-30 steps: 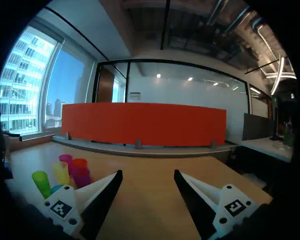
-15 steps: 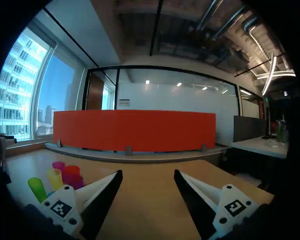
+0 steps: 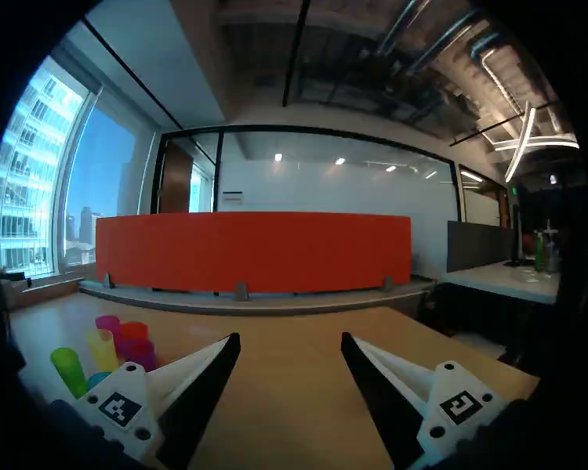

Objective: Pour water

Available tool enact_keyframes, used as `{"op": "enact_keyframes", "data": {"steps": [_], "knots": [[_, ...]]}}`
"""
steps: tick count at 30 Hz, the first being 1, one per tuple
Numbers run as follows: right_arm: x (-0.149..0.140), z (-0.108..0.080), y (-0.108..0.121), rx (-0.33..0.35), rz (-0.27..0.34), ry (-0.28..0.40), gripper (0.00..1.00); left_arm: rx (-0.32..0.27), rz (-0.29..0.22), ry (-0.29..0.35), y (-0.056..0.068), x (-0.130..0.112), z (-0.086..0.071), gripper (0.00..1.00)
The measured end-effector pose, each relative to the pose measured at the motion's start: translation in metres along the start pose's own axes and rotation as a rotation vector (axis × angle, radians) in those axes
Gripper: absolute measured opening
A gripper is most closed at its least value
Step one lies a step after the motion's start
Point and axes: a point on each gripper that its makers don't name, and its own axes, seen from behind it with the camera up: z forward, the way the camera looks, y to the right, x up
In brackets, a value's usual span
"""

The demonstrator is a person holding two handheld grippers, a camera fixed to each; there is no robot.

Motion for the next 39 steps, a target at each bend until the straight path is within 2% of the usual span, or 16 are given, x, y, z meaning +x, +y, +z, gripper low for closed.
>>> {"op": "enact_keyframes", "data": {"steps": [5, 11, 17, 28, 39], "knots": [[-0.001, -0.002, 0.002, -0.012, -0.011, -0.003, 0.99, 0.005, 0.014, -0.012, 0.0, -0.016, 0.001, 0.89], [-0.002, -0.002, 0.007, -0.025, 0.008, -0.009, 0.99, 0.018, 0.033, -0.009, -0.007, -0.026, 0.0, 0.89], [0.001, -0.003, 0.007, -0.03, 0.02, -0.002, 0.99, 0.024, 0.024, -0.007, -0.013, -0.032, -0.001, 0.9], [0.004, -0.006, 0.01, -0.045, -0.003, -0.005, 0.99, 0.02, 0.023, -0.003, -0.02, -0.04, 0.0, 0.89], [0.012, -0.007, 0.012, -0.054, 0.003, 0.001, 0.99, 0.024, 0.013, -0.009, -0.029, -0.05, 0.002, 0.9]]}}
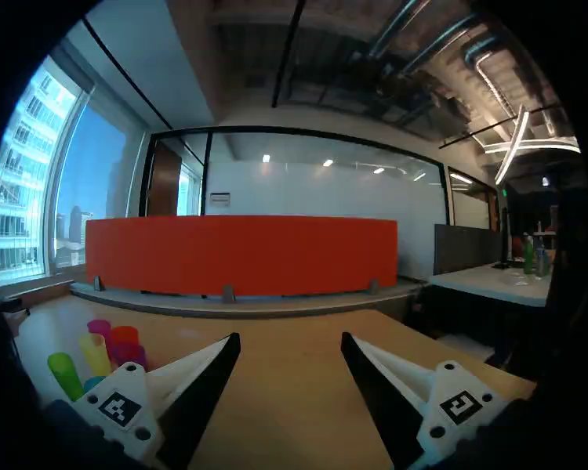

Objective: Pour water

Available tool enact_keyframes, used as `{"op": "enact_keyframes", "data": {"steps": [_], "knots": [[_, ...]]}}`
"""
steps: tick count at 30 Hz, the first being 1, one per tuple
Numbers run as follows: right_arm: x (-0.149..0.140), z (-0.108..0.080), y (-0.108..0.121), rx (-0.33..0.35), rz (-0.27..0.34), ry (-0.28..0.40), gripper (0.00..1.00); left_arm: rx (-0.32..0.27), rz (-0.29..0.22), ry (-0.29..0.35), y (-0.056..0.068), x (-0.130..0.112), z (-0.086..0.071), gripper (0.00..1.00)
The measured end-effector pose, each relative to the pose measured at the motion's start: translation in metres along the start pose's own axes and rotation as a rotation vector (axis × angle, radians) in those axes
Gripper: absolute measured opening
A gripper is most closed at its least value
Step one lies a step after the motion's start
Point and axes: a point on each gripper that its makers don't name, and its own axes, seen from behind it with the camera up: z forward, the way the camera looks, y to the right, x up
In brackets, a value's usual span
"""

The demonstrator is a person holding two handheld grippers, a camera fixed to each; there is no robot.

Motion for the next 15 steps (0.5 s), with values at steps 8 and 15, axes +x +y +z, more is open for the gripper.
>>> {"op": "enact_keyframes", "data": {"steps": [8, 15], "knots": [[0.0002, -0.0009, -0.0011, -0.001, -0.008, -0.001, 0.99, -0.004, -0.027, -0.008, -0.0029, -0.0034, 0.0005, 0.89], [0.001, -0.0007, -0.0014, 0.0, -0.007, -0.001, 0.99, -0.007, -0.037, -0.021, -0.0032, -0.0089, 0.0033, 0.89]]}}
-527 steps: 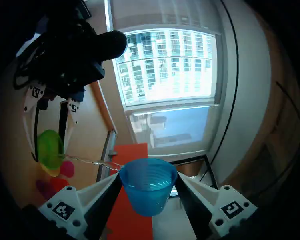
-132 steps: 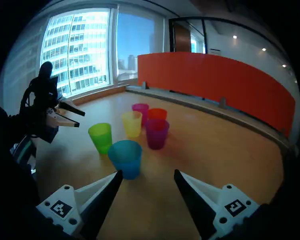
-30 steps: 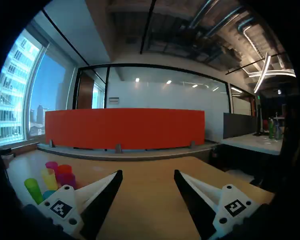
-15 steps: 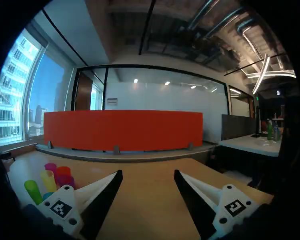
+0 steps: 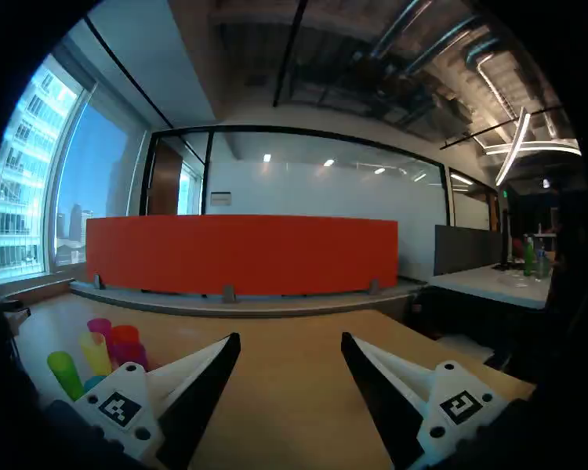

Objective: Pour water

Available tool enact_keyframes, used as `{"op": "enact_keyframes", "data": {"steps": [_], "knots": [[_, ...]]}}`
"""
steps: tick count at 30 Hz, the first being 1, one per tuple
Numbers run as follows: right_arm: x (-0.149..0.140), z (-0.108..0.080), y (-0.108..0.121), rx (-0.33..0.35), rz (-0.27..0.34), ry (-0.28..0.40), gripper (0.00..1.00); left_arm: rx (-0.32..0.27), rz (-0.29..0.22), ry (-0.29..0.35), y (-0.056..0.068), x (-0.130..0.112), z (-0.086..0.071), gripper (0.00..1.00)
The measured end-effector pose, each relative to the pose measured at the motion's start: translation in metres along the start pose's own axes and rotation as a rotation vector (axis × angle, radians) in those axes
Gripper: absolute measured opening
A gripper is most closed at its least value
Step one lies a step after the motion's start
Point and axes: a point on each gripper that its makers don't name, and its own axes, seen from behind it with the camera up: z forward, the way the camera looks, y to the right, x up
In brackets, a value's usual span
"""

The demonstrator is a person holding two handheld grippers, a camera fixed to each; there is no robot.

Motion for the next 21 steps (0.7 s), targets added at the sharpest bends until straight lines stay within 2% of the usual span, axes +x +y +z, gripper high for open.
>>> {"op": "enact_keyframes", "data": {"steps": [9, 21], "knots": [[-0.0013, -0.0013, -0.0001, 0.005, 0.0, 0.002, 0.99, -0.006, 0.0, -0.008, 0.0004, -0.0016, 0.0015, 0.89], [-0.0072, -0.006, -0.0059, 0.046, 0.014, 0.011, 0.99, -0.007, 0.001, -0.008, 0.0005, -0.0008, 0.0016, 0.9]]}}
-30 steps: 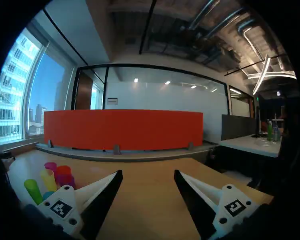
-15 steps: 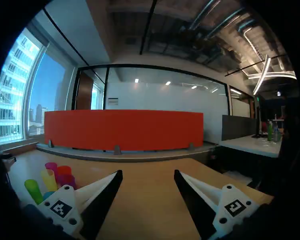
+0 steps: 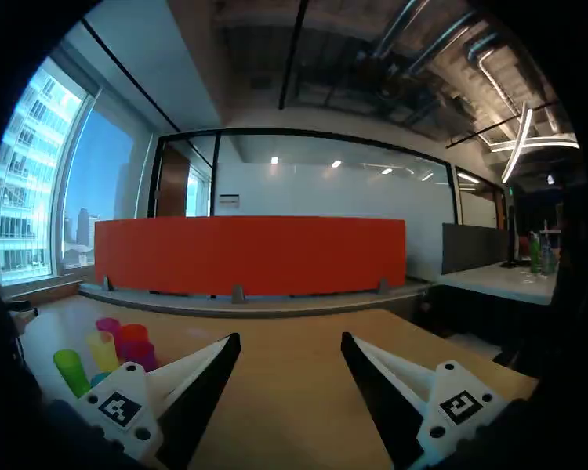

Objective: Pour water

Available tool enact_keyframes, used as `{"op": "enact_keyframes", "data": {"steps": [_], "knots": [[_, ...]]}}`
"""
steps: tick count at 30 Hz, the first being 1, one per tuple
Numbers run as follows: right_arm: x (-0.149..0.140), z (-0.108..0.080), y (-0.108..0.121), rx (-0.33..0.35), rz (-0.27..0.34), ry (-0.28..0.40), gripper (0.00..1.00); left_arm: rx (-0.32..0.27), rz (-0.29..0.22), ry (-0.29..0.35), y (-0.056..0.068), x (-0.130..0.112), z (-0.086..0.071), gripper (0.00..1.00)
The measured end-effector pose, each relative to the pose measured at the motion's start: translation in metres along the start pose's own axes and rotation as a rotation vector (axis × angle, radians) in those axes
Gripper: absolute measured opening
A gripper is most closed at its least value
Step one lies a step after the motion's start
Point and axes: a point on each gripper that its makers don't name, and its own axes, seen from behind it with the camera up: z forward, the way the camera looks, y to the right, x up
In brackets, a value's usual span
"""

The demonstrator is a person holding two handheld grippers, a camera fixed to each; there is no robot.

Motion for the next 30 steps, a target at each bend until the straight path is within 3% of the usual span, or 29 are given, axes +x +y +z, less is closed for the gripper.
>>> {"op": "enact_keyframes", "data": {"steps": [15, 30], "knots": [[-0.007, 0.002, 0.0, 0.043, 0.0, 0.007, 0.99, 0.0, 0.0, 0.0, 0.001, 0.0, 0.0, 0.9], [-0.018, 0.018, -0.027, 0.097, -0.002, 0.02, 0.99, 0.0, 0.001, 0.0, 0.001, 0.0, 0.001, 0.89]]}}
